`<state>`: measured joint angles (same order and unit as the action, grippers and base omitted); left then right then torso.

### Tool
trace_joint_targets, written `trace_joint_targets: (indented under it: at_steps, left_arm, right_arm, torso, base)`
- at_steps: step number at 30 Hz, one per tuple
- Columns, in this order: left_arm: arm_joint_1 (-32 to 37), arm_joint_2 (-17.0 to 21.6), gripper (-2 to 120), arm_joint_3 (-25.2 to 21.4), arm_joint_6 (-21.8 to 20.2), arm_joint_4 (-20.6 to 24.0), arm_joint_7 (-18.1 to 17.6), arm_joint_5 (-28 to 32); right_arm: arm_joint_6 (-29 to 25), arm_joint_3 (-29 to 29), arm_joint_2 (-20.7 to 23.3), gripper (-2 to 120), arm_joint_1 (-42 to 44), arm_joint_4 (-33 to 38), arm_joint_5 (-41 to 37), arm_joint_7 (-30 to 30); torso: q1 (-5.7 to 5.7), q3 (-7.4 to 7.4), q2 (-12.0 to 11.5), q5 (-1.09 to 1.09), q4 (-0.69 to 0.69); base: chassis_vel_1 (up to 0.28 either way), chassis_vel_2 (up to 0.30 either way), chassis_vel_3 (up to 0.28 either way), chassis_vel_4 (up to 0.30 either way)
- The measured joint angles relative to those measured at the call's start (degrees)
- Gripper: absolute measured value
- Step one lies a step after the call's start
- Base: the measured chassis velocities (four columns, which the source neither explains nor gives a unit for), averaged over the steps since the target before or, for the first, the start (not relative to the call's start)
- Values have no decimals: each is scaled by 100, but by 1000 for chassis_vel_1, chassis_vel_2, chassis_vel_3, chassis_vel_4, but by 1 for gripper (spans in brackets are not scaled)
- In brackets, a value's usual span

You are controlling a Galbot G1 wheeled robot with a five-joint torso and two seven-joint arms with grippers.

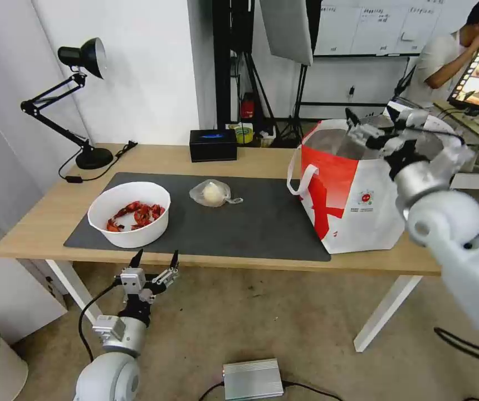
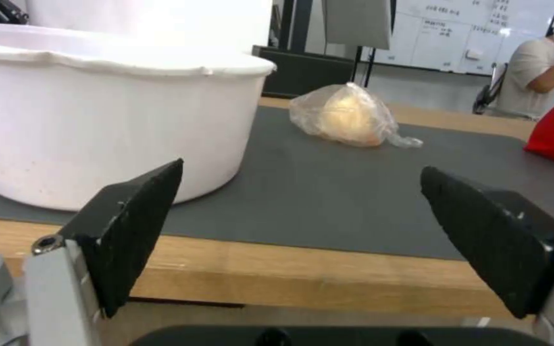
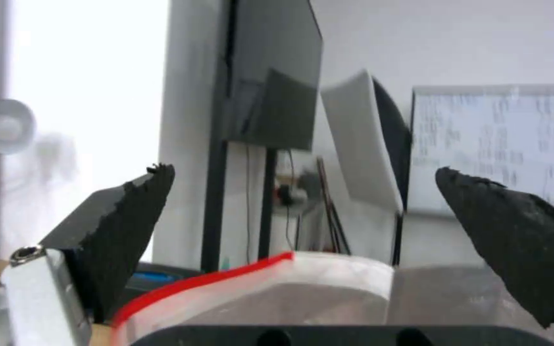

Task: Pick up the trash from the table and place it into the takeout bag.

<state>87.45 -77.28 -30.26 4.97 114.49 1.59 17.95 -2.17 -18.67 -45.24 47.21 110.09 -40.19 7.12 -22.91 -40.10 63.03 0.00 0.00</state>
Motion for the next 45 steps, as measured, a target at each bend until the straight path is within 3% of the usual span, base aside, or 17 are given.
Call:
trace_joint_targets:
  at_steps: [4, 6, 9, 10, 11, 21, 27, 40, 45]
  left_arm:
    - [6, 21, 100, 14, 19, -2, 22, 6]
    - [6, 21, 100, 14, 19, -2, 22, 6]
    - [16, 20, 100, 24, 97, -14, 58, 11]
    - [16, 20, 100, 24, 97, -14, 58, 11]
    - [31, 16, 100, 31, 118, -22, 62, 10]
    - [157, -48, 100, 11, 179, 59, 61, -44]
    - [213, -49, 100, -24, 187, 133, 59, -51]
    - [312, -76, 100, -51, 211, 245, 55, -56]
    - [319, -50, 100, -90, 220, 249, 56, 2]
  right_arm:
    - [-634, -344, -332, 100, 744, 292, 1003, -328]
    - [-634, -344, -332, 100, 744, 292, 1003, -328]
    - [-1064, -770, -918, 100, 1645, 425, 1800, -460]
    - [-1064, -770, -918, 100, 1645, 425, 1800, -460]
    - [-1298, -1029, -1290, 100, 2125, 355, 2115, -507]
    - [-1633, -1301, -2336, 100, 2892, 266, 2570, -326]
    - [-1632, -1054, -2667, 100, 3128, 263, 2897, -171]
    - [-1030, -261, -2987, 100, 3459, 339, 3471, 194]
    - [-860, -37, -3324, 100, 3682, 442, 3830, 523]
  torso:
    - [0, 0, 0, -1, 0]
    - [0, 0, 0, -1, 0]
    - [0, 0, 0, 1, 0]
    - [0, 0, 0, 1, 0]
    - [0, 0, 0, 1, -1]
    - [0, 0, 0, -1, 0]
    - [0, 0, 0, -1, 0]
    - [0, 0, 0, -1, 0]
    - [0, 0, 0, -1, 0]
  base:
    - [0, 0, 0, 0]
    - [0, 0, 0, 0]
    - [0, 0, 0, 0]
    - [0, 0, 0, 0]
    - [0, 0, 0, 0]
    - [0, 0, 0, 0]
    - [0, 0, 0, 0]
    - [0, 0, 0, 0]
    - [0, 0, 0, 0]
